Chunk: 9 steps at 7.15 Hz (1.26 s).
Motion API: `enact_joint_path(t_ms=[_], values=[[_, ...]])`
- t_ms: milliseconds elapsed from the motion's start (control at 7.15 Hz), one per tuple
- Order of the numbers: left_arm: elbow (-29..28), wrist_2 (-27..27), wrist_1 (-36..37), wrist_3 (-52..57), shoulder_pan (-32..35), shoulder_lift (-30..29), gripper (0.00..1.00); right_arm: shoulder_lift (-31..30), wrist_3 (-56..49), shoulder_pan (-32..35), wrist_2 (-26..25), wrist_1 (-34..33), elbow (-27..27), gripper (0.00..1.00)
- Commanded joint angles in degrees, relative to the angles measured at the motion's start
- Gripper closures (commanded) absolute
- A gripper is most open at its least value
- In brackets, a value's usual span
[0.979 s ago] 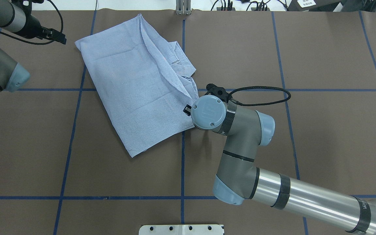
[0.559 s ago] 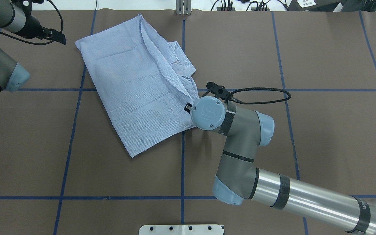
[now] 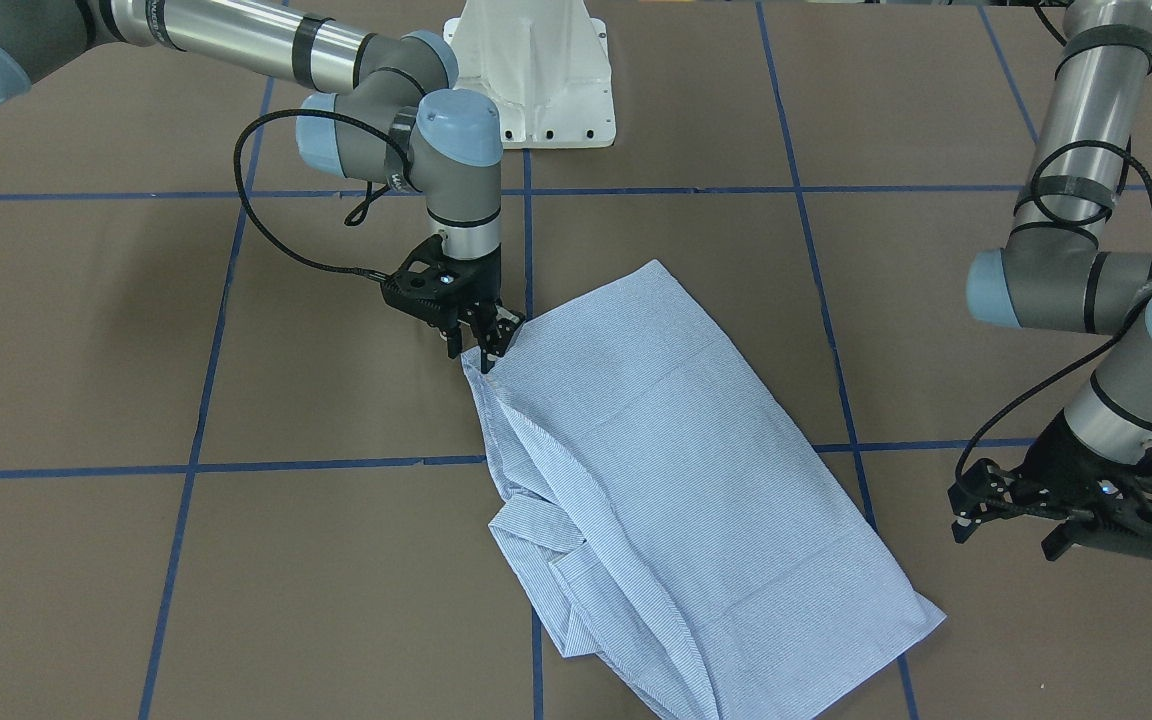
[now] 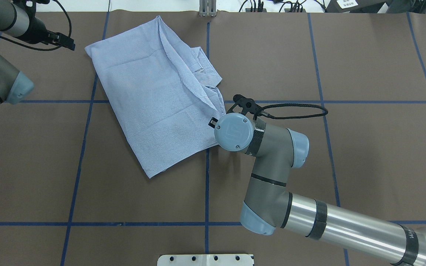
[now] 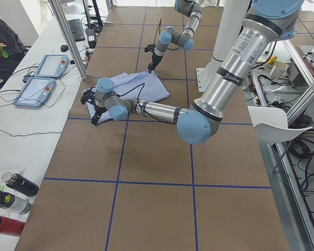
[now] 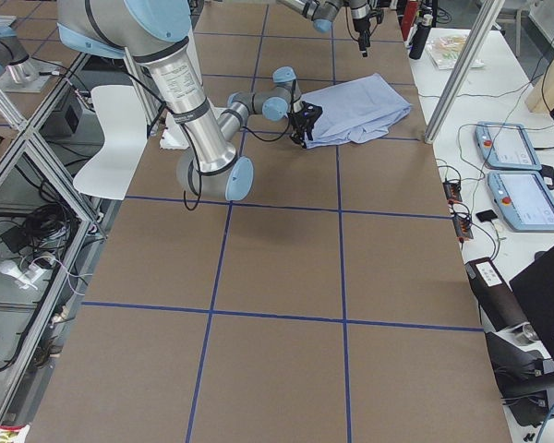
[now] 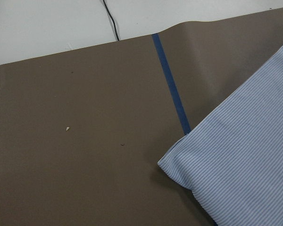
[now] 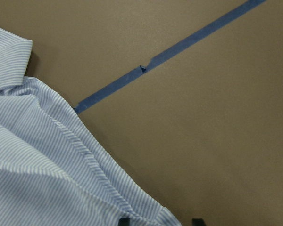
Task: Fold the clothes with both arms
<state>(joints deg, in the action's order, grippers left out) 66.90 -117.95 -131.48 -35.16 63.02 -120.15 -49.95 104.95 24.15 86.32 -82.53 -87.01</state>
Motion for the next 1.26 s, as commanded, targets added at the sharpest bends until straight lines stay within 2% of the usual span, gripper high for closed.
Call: enact_joint_path(t_ms=[0,280,420,839,979,1119], values=[[0.07,0.00,0.00,0.00,0.00,0.00,0.00,-0.06,-0.01,-0.33,-0.36,0.00,0.09,0.51],[0.07,0.00,0.00,0.00,0.00,0.00,0.00,0.02,-0.01,-0.59,-0.62,-0.09,0.09,0.59],[0.07,0.00,0.00,0.00,0.00,0.00,0.00,0.11,-0.01,-0.59,-0.62,0.00,0.00,0.98],[3.14,-0.09,0.53,-0.09,0.00,1.58,0.00,0.11,-2.01,-0.51,-0.36,0.09,-0.96,1.00],[3.32,-0.09,0.61,-0.61,0.00,1.58,0.00,-0.50,-2.20,-0.51,-0.19,0.09,-2.53,1.00],[3.76,-0.70,0.62,-0.88,0.00,1.58,0.00,-3.11,-2.03,-0.51,-0.01,0.00,-6.38,1.00]])
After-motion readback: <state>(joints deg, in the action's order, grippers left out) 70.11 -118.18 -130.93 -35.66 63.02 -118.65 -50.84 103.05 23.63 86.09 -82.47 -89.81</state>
